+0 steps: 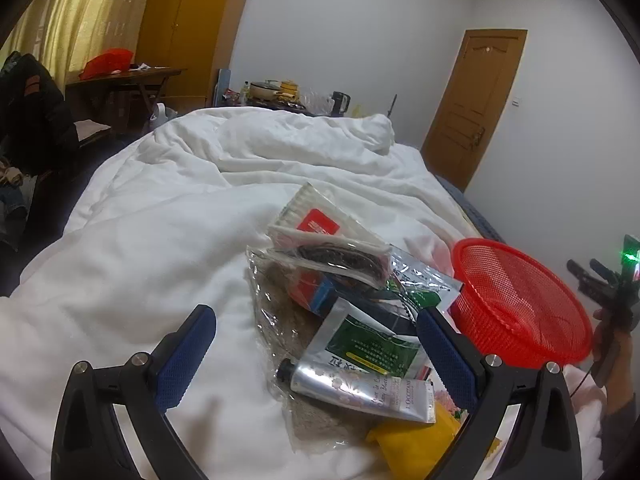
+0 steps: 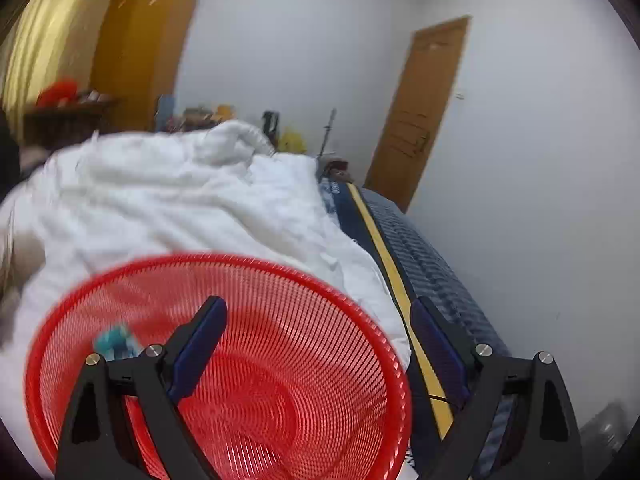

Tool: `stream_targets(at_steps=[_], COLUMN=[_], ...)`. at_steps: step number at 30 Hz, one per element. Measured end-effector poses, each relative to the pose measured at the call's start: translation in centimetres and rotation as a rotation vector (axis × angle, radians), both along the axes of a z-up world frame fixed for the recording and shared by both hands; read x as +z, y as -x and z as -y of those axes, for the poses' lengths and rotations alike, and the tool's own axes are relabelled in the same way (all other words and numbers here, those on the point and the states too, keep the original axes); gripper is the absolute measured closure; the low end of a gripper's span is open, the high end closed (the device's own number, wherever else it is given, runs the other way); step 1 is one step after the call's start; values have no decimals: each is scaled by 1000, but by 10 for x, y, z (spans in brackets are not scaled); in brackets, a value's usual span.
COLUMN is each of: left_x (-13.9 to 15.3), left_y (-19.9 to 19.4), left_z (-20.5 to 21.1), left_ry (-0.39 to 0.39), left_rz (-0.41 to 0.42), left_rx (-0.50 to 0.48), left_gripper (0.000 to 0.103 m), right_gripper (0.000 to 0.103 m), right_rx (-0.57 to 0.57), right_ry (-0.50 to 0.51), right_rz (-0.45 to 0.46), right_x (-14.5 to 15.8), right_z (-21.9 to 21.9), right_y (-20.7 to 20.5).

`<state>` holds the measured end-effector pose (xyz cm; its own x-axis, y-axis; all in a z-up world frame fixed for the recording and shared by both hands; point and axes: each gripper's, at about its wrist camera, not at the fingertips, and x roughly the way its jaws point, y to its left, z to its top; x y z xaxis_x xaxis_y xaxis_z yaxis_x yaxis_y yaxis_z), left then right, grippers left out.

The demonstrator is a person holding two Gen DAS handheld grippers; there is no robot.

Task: Organize soft objects
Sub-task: 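Lower the red mesh basket with the right tool onto the duvet beside the pile, then move both tools over the pile of items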

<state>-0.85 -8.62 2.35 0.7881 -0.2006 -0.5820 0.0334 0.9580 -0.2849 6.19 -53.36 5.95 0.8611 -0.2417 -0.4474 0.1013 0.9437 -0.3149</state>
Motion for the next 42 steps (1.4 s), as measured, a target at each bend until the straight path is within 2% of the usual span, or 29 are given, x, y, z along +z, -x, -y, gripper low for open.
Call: stream_targets(at_steps=[2,7,8,11,15,18,21,24,29,31,33,36,39,42], left_x=[-2,-5,-6,-7,-8,-9,-7,-4,6,10,12,13,9,-5], left_y=[-1,-2,-2,-2,-2,-3,-2,2,9,12,14,17,19,16], left_z=[3,3,3,3,1,2,5,7,10,8,2,-4,-4,-2], left_ry=[-7,-1,1,7,17,20,17,14,28,54,105,147,161,166], left_rz=[-7,-24,-26,-28,-34,-36,-36,-30,-21,-22,-38,-73,-101,-166], left_rx=[-9,-18,-21,-30,-31,-35,-54,-70,-103,-115,-125,-122,-112,-93], left_gripper=[2,2,2,2,2,2,2,2,2,2,2,2,2,2], right_gripper=[11,8,3,2,2,2,2,2,2,2,2,2,2,2], right_rx=[3,58,57,54,75,56,87,203,452,484,501,478,471,469], right_ry=[83,210,219,205,60,58,-29,-151,-446,-494,-525,-505,-496,-532], right_rz=[-26,-26,-32,-27,-54,-43,5,41,-48,-96,-177,-230,-276,-376], right_x=[-5,-2,-5,-20,-42,-45,-17,21,66,70,67,52,18,-21], right_z=[-15,-56,-62,-63,-46,-43,-47,-67,-113,-135,-158,-174,-187,-193], right_y=[1,16,12,-3,-12,-10,8,34,63,64,59,54,55,52])
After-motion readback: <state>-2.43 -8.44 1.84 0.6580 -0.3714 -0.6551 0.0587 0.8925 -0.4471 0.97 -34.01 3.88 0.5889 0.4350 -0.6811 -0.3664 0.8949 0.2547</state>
